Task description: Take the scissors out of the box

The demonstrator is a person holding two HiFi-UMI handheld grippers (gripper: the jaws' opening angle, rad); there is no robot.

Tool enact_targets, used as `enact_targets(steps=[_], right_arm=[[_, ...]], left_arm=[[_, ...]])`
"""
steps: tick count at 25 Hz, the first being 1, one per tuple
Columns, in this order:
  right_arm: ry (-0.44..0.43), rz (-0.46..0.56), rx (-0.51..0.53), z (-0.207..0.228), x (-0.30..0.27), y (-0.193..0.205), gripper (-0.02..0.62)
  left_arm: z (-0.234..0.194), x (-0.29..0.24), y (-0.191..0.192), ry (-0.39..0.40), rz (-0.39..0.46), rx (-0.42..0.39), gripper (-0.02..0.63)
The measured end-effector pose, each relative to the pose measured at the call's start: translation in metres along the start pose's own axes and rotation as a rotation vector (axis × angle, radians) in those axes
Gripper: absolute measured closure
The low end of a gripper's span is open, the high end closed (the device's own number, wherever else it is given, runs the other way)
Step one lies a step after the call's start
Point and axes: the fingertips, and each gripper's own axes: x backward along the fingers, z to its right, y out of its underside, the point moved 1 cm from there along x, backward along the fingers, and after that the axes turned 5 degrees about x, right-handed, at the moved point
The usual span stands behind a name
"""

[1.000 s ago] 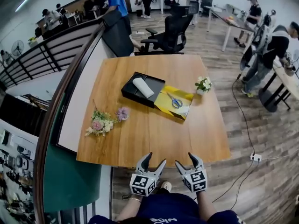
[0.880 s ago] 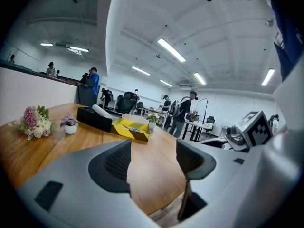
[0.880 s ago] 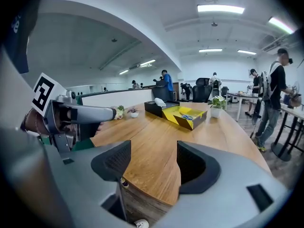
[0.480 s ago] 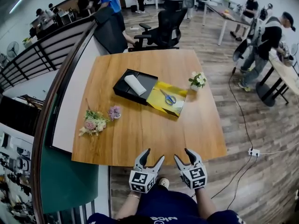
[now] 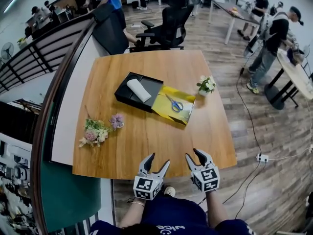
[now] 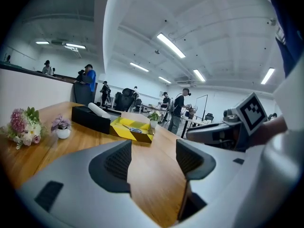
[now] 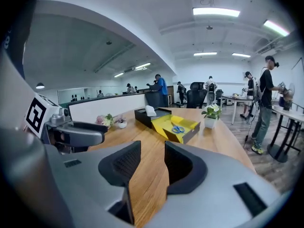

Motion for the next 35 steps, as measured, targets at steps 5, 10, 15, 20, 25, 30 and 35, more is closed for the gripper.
enact_targets(steps=[5, 10, 15, 20, 25, 30, 35], right_arm=[[0.029, 0.027, 0.048, 0.033, -0.033, -0.049, 0.434], [0.019, -0.019, 0.115, 0.052, -0.074, -0.084, 0.454], [0.005, -0.097, 0.136, 0.069, -0.12, -0.105, 0.451], [-0.07, -0.225, 0.15, 0.082, -0.162, -0.115, 0.445], [-0.092, -0.326, 0.125, 0.097, -0.194, -0.114, 0.446], [-0.117, -0.443, 0.126, 0.106, -0.216, -0.096, 0.44], [-0.153, -0.507, 0.161, 0.114, -0.241, -0.09, 0.445]], left_arm=[[-0.024, -0.02, -0.024, -0.015, 0.025, -0.012, 0.313], [-0.049, -0.033, -0.05, -0.015, 0.059, 0.021, 0.313], [-0.072, -0.043, -0.059, -0.006, 0.031, 0.004, 0.313], [-0.094, -0.052, -0.072, 0.01, 0.043, 0.062, 0.313], [-0.112, -0.06, -0.075, 0.031, 0.019, 0.035, 0.313], [-0.122, -0.063, -0.076, 0.049, 0.011, 0.078, 0.313], [-0.124, -0.07, -0.073, 0.039, -0.011, 0.077, 0.313]])
